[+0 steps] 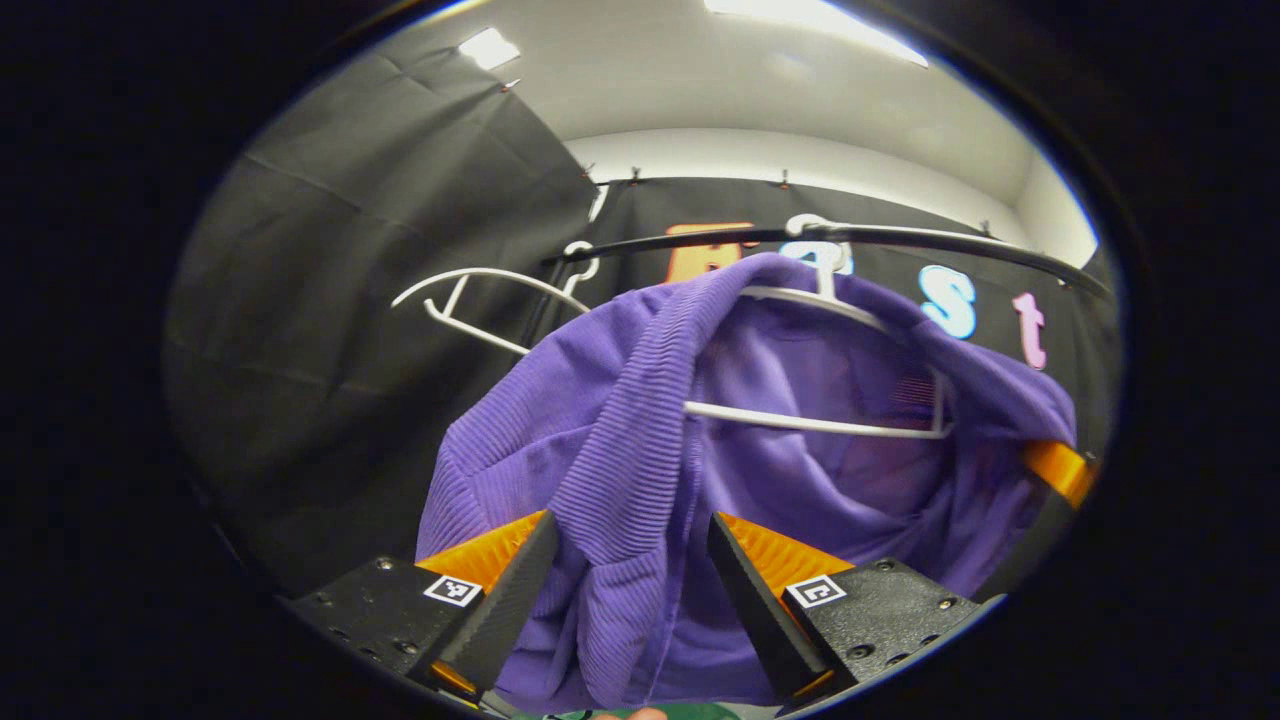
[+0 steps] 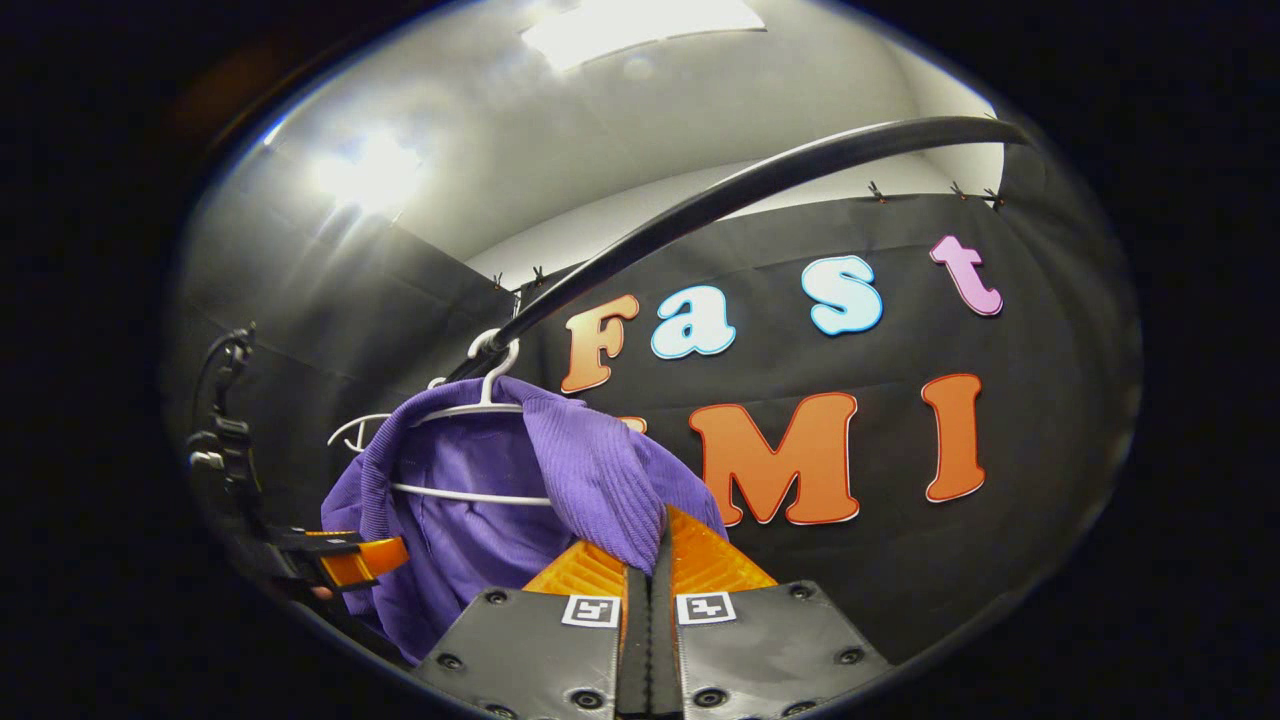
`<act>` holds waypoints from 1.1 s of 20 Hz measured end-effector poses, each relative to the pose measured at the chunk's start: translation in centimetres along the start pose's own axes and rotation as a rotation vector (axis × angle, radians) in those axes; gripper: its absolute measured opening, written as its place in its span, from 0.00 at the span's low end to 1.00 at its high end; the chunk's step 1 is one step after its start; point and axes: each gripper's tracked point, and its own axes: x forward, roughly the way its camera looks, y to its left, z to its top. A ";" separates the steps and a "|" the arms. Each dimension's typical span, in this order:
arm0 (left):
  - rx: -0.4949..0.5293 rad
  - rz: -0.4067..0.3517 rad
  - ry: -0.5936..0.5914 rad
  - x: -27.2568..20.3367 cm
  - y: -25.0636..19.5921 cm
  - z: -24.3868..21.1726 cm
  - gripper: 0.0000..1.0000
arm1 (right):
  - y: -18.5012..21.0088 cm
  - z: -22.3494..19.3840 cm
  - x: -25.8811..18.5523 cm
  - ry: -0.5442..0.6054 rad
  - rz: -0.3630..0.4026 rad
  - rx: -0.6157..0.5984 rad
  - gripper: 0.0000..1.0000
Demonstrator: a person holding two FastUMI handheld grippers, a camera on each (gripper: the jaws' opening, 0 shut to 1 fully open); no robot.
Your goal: Grasp the clothes on the hanger with both hands and then place them into the laundry hamper below.
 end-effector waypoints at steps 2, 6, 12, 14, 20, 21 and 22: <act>0.081 0.060 -0.004 2.1 1.8 -1.2 0.96 | -0.1 0.1 0.0 0.002 0.004 0.007 0.14; 0.178 0.003 -0.024 1.9 1.4 -0.7 0.48 | -0.5 0.3 0.0 -0.006 -0.009 -0.006 0.14; 0.224 0.031 -0.189 -1.1 3.7 7.4 0.07 | -2.2 0.3 0.5 -0.029 -0.067 -0.014 0.07; 0.216 0.053 -0.246 -0.8 4.7 11.0 0.07 | -2.3 0.2 1.1 -0.030 -0.076 -0.026 0.07; 0.078 0.132 -0.308 4.1 9.6 17.6 0.07 | -3.0 -0.3 2.0 -0.020 -0.083 0.038 0.07; 0.079 0.125 -0.299 5.2 9.8 17.9 0.07 | -3.2 -0.7 2.3 -0.012 -0.084 0.052 0.07; 0.081 0.114 -0.285 6.4 10.0 17.8 0.07 | -3.3 -0.8 2.3 -0.005 -0.087 0.064 0.07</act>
